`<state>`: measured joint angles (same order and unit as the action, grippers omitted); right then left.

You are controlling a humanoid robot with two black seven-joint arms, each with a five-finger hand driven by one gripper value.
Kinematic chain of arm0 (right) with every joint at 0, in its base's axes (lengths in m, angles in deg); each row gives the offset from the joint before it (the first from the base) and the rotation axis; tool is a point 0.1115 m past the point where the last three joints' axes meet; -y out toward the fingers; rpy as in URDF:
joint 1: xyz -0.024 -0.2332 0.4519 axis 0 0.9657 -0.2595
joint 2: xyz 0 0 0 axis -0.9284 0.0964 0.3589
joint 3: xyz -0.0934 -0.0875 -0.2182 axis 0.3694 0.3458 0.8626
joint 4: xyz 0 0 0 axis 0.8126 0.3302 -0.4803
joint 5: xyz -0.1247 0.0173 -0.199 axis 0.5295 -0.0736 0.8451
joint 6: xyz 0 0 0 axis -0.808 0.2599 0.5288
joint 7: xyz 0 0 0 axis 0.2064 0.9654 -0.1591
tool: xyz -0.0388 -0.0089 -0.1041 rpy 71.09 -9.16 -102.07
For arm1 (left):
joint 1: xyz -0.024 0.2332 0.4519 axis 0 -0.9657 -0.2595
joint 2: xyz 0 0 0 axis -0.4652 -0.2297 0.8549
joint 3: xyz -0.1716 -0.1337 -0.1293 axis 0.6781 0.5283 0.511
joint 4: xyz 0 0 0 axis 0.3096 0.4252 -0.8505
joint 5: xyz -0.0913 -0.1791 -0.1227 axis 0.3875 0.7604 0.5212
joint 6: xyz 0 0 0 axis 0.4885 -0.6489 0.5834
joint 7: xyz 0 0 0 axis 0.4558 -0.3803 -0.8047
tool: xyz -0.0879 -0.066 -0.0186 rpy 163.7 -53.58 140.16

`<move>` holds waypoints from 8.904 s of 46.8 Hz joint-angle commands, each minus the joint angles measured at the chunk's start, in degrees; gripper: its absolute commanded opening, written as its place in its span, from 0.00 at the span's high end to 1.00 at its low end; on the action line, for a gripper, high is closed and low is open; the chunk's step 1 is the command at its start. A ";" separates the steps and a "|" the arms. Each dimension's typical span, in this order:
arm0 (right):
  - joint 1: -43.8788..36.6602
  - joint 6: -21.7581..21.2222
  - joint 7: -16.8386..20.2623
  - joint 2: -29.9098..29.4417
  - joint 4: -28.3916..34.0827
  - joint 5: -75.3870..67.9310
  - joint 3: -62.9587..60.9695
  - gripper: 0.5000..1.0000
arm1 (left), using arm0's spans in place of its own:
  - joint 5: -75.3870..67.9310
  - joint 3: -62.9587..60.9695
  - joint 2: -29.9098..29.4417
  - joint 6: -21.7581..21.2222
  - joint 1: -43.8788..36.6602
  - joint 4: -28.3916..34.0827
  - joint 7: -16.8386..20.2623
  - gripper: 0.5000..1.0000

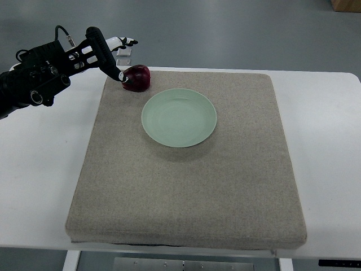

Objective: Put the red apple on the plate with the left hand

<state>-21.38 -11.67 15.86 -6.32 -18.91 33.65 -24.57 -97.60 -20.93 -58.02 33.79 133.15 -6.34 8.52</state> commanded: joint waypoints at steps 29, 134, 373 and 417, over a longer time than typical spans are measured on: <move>-0.08 0.00 0.00 0.00 -0.02 0.00 0.00 0.14 | 1.24 0.77 6.34 -3.67 -3.73 5.54 0.09 0.05; 0.00 0.00 0.00 0.00 -0.02 0.00 0.00 0.14 | 0.63 2.00 5.72 -4.91 -3.20 -2.80 0.97 1.00; 0.00 0.00 0.00 0.00 -0.02 0.00 0.00 0.14 | 68.22 22.30 6.25 26.47 -8.74 11.96 0.27 0.08; 0.00 -0.53 0.00 0.00 0.07 -0.17 -0.09 0.14 | 67.86 23.10 6.51 28.49 -8.83 13.01 0.27 0.07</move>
<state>-21.38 -12.17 15.86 -6.32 -18.84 33.44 -24.65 -29.74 2.17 -51.90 62.32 124.40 6.29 8.79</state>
